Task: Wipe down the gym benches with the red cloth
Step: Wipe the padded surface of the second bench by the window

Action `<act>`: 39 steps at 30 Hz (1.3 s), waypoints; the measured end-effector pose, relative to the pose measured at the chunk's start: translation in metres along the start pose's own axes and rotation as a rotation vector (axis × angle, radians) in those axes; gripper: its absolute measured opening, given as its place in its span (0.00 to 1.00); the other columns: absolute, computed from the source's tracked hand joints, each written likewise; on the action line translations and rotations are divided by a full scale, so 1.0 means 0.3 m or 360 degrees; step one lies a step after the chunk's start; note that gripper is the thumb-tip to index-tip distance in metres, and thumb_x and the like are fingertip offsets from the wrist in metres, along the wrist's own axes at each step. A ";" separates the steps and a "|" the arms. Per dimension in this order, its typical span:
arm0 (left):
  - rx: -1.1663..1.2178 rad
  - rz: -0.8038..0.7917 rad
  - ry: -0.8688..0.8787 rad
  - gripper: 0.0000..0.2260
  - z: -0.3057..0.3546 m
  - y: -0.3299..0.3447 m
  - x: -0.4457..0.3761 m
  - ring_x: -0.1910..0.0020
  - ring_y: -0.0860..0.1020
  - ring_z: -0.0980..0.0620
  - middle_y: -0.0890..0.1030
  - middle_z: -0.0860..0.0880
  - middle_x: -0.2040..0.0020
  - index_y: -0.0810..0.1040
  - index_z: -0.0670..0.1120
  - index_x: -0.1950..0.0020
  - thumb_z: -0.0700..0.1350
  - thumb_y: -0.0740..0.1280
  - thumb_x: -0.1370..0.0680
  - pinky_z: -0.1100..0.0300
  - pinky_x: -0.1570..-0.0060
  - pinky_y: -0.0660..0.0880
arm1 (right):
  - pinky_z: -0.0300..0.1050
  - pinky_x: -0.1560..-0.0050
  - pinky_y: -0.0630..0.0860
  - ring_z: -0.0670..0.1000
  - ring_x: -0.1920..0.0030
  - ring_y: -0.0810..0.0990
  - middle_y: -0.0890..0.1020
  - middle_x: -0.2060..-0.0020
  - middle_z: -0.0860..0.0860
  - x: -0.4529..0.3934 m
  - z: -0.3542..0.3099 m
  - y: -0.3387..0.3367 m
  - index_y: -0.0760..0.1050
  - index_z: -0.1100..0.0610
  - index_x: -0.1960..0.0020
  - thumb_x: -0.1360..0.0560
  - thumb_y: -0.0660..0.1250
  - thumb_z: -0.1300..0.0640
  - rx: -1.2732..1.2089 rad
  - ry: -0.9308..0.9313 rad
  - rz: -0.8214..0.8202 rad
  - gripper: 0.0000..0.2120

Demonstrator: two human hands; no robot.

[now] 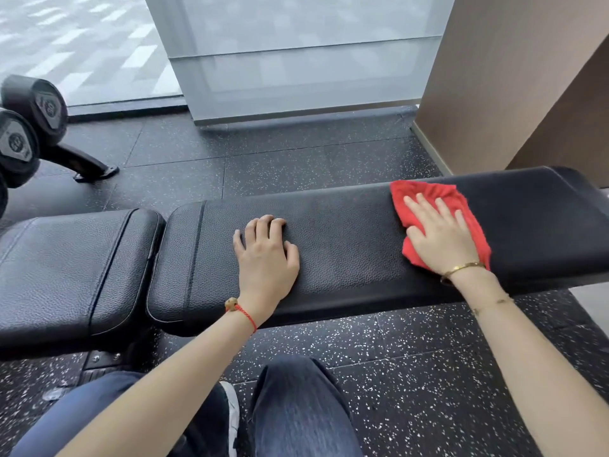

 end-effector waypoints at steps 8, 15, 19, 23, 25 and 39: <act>-0.0007 0.0004 -0.0002 0.17 0.006 0.001 0.000 0.30 0.66 0.44 0.72 0.48 0.33 0.72 0.48 0.34 0.48 0.60 0.23 0.40 0.28 0.59 | 0.60 0.23 0.40 0.56 0.21 0.49 0.51 0.21 0.46 -0.074 -0.025 -0.012 0.50 0.44 0.21 0.20 0.52 0.49 -0.0122 0.0238 -0.0012 0.28; 0.0028 0.0024 0.0084 0.16 0.025 -0.014 0.005 0.31 0.69 0.45 0.75 0.48 0.34 0.76 0.48 0.36 0.45 0.62 0.23 0.42 0.27 0.60 | 0.55 0.23 0.43 0.51 0.21 0.50 0.53 0.22 0.42 0.130 -0.050 0.023 0.51 0.40 0.22 0.22 0.55 0.48 -0.0064 -0.0078 0.0044 0.29; 0.0095 0.0031 0.0129 0.14 0.035 -0.010 0.003 0.33 0.70 0.45 0.76 0.48 0.36 0.77 0.48 0.38 0.43 0.62 0.23 0.47 0.30 0.63 | 0.55 0.23 0.43 0.52 0.21 0.51 0.53 0.22 0.42 0.095 0.138 -0.004 0.51 0.40 0.22 0.21 0.54 0.49 -0.0078 0.0161 0.0051 0.29; 0.0184 0.0017 0.0036 0.13 0.063 0.001 -0.018 0.34 0.70 0.44 0.76 0.48 0.37 0.77 0.49 0.40 0.45 0.64 0.24 0.43 0.29 0.62 | 0.58 0.23 0.42 0.54 0.21 0.50 0.52 0.21 0.44 -0.006 0.257 -0.029 0.51 0.42 0.22 0.20 0.52 0.47 -0.0096 0.0379 0.0051 0.27; 0.0161 -0.0010 0.0092 0.14 0.121 0.020 -0.027 0.33 0.69 0.45 0.75 0.49 0.37 0.77 0.50 0.39 0.47 0.64 0.24 0.41 0.27 0.58 | 0.59 0.23 0.41 0.55 0.21 0.49 0.52 0.21 0.45 -0.060 0.271 -0.036 0.51 0.43 0.21 0.20 0.50 0.47 -0.0117 0.0452 0.0046 0.27; -0.0029 -0.0050 0.0113 0.17 0.229 0.103 -0.041 0.33 0.67 0.42 0.71 0.47 0.34 0.72 0.49 0.36 0.50 0.60 0.24 0.35 0.30 0.59 | 0.57 0.23 0.42 0.52 0.21 0.50 0.54 0.22 0.42 0.042 -0.180 0.020 0.52 0.41 0.22 0.22 0.56 0.48 -0.0046 -0.0386 -0.0001 0.29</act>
Point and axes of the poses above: each hand's wrist, its own x-axis away from the middle knuckle, its own y-axis out of the palm, z = x × y, the point moved 10 cm from there along -x, towards the middle knuckle
